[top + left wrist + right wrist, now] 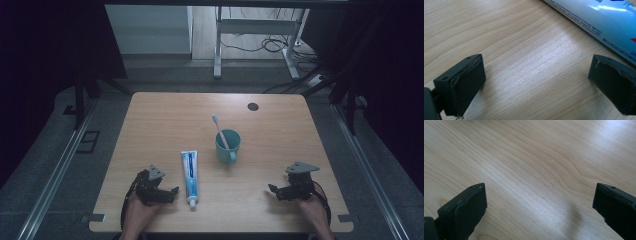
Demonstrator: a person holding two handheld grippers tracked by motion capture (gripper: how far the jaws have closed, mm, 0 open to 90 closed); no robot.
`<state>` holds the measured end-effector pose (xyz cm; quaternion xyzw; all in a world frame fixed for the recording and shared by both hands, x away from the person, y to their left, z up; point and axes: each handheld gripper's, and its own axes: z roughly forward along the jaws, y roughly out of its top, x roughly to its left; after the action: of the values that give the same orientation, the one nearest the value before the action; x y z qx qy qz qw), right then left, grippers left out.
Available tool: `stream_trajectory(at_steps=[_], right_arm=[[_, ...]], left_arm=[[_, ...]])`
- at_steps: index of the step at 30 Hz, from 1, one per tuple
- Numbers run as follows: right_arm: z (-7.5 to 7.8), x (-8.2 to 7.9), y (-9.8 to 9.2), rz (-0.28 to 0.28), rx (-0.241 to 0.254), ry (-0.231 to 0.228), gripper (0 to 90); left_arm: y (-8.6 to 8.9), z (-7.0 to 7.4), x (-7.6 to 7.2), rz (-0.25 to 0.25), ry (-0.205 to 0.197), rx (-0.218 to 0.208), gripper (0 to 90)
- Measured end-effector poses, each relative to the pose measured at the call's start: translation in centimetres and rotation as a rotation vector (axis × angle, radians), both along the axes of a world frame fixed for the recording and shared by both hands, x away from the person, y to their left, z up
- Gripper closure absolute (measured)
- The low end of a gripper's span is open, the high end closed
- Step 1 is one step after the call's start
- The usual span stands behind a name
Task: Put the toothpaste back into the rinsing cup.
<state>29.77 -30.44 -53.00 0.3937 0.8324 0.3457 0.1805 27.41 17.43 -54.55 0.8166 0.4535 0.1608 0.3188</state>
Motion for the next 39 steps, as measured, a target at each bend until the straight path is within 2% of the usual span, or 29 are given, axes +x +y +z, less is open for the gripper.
stream_trajectory(at_steps=[8,9,11,17,20,23,25,31,32,35,36,39], right_arm=[[-1.0,0.0,-0.4,0.0,-0.024,0.006,0.0],[-1.2,0.0,-0.5,-0.002,-0.004,0.012,0.0],[-1.2,0.0,-0.5,-0.002,-0.001,0.019,0.0],[-1.3,0.0,-0.7,-0.008,0.01,0.034,0.8],[-1.3,0.0,-0.7,-0.01,0.01,0.034,0.8],[-1.3,-0.1,-0.7,-0.014,0.01,0.033,0.8],[-1.3,-0.1,-0.7,-0.014,0.011,0.034,0.8],[-1.3,-0.1,-0.7,-0.014,0.011,0.034,0.8],[-1.3,-0.1,-0.7,-0.014,0.011,0.033,0.8],[-1.3,-0.1,-0.7,-0.014,0.01,0.033,0.8],[-1.3,-0.1,-0.7,-0.014,0.01,0.033,0.8],[-1.3,-0.1,-0.7,-0.014,0.01,0.033,0.8]], left_arm=[[0.0,0.0,0.0,0.001,0.0,-0.001,1.1],[0.0,0.0,0.0,0.001,-0.001,0.0,1.2],[0.0,0.0,-0.1,0.002,-0.002,-0.003,1.7],[0.4,0.3,-0.2,-0.003,-0.014,-0.016,15.8],[0.3,0.5,-0.2,-0.008,-0.019,-0.02,18.6],[0.1,1.0,-0.4,-0.014,-0.037,-0.029,29.3],[0.2,1.8,-0.6,-0.013,-0.054,-0.057,37.7],[0.4,2.7,-0.9,-0.022,-0.079,-0.085,52.0],[0.3,2.9,-1.0,-0.029,-0.079,-0.083,58.3],[0.1,3.2,-1.0,-0.048,-0.075,-0.098,66.2],[-0.1,3.4,-1.0,-0.054,-0.074,-0.098,66.2],[-0.5,3.7,-1.0,-0.071,-0.076,-0.092,78.5]])
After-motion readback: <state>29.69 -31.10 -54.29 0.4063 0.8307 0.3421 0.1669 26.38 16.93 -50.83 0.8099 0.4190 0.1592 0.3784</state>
